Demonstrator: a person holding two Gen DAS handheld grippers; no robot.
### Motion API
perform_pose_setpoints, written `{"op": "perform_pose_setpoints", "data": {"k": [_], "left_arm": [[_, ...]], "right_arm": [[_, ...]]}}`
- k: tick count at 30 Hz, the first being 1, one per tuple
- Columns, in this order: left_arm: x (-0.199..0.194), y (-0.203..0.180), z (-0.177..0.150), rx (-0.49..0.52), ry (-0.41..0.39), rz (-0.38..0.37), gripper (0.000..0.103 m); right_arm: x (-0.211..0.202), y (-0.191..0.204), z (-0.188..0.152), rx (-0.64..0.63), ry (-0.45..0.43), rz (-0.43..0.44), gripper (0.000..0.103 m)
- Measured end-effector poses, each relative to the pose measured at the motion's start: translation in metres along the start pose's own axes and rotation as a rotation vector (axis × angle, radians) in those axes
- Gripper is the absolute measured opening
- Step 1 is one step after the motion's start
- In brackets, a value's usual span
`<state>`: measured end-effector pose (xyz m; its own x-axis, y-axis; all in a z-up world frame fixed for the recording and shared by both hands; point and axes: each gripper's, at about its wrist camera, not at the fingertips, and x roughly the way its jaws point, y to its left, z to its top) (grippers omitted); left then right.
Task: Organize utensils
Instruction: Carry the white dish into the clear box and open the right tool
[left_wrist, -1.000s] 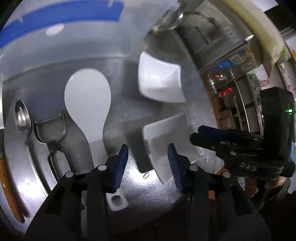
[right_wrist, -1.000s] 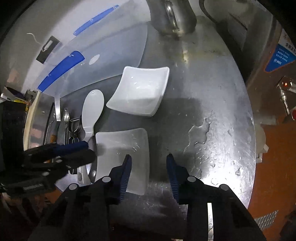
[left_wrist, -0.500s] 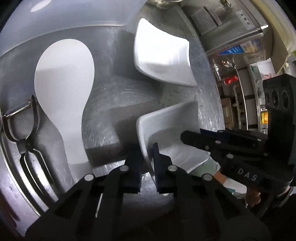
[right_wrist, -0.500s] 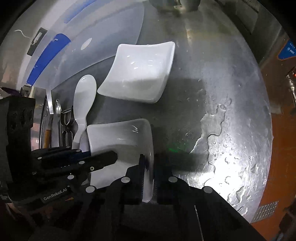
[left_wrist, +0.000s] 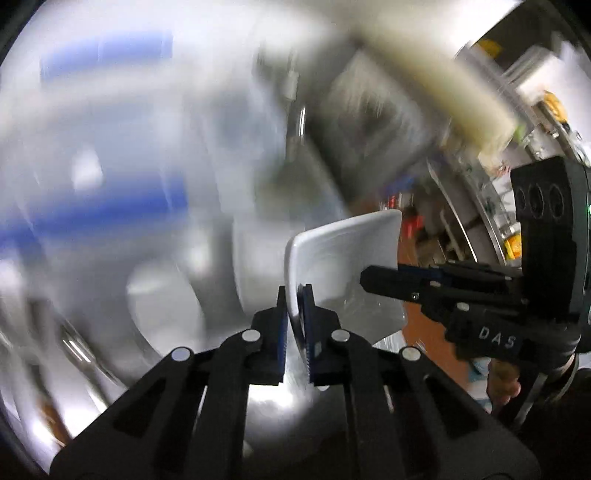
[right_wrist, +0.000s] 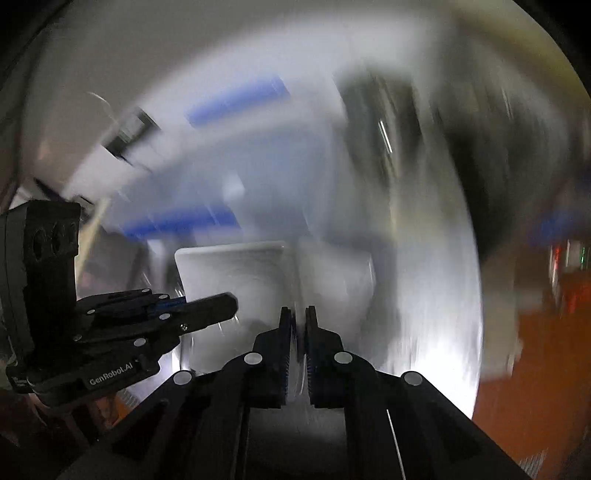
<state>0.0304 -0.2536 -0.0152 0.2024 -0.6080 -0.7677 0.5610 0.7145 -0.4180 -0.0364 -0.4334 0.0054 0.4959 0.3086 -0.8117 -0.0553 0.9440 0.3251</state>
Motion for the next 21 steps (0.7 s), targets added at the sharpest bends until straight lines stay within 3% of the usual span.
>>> {"op": "perform_pose_setpoints", "data": {"k": [2, 4, 7, 10, 12, 15, 21], "left_arm": [[-0.030, 0.007, 0.040, 0.049, -0.090, 0.051, 0.007], [-0.043, 0.028, 0.082, 0.050, -0.118, 0.088, 0.007], [-0.025, 0.085, 0.146, -0.015, -0.041, 0.103, 0.007], [0.014, 0.146, 0.180, -0.106, 0.068, 0.068, 0.007], [0.054, 0.185, 0.193, -0.191, 0.158, 0.030, 0.007], [0.093, 0.213, 0.199, -0.232, 0.237, 0.033, 0.008], [0.156, 0.252, 0.205, -0.289, 0.359, 0.031, 0.008]], "right_arm": [[-0.011, 0.023, 0.044, -0.080, -0.074, 0.008, 0.009], [-0.004, 0.043, 0.090, -0.133, -0.105, -0.007, 0.010], [0.041, 0.060, 0.156, -0.139, -0.038, -0.061, 0.011], [0.106, 0.059, 0.206, -0.088, 0.087, -0.127, 0.011], [0.141, 0.050, 0.219, -0.057, 0.154, -0.163, 0.011], [0.198, 0.035, 0.230, -0.011, 0.259, -0.220, 0.011], [0.252, 0.016, 0.235, 0.028, 0.343, -0.286, 0.012]]}}
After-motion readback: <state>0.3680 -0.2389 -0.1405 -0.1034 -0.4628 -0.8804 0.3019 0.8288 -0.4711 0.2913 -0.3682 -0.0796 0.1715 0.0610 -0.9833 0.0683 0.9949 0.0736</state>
